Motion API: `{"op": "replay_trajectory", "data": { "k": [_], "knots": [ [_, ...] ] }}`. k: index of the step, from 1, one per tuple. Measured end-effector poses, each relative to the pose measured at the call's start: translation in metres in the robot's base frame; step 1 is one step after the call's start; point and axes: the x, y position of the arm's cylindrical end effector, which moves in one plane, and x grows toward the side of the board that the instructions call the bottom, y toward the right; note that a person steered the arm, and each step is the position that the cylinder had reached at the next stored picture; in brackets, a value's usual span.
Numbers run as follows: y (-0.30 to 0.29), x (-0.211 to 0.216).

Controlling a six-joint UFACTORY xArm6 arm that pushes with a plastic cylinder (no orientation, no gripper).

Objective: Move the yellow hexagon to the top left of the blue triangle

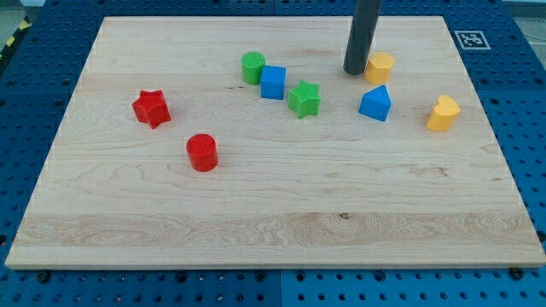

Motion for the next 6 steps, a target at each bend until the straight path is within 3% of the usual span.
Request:
{"op": "replay_trajectory", "data": {
  "k": [1, 2, 3, 5, 6],
  "knots": [
    [0.005, -0.045],
    [0.046, -0.069],
    [0.078, -0.055],
    [0.021, 0.001],
    [-0.002, 0.003]
  ]
}}
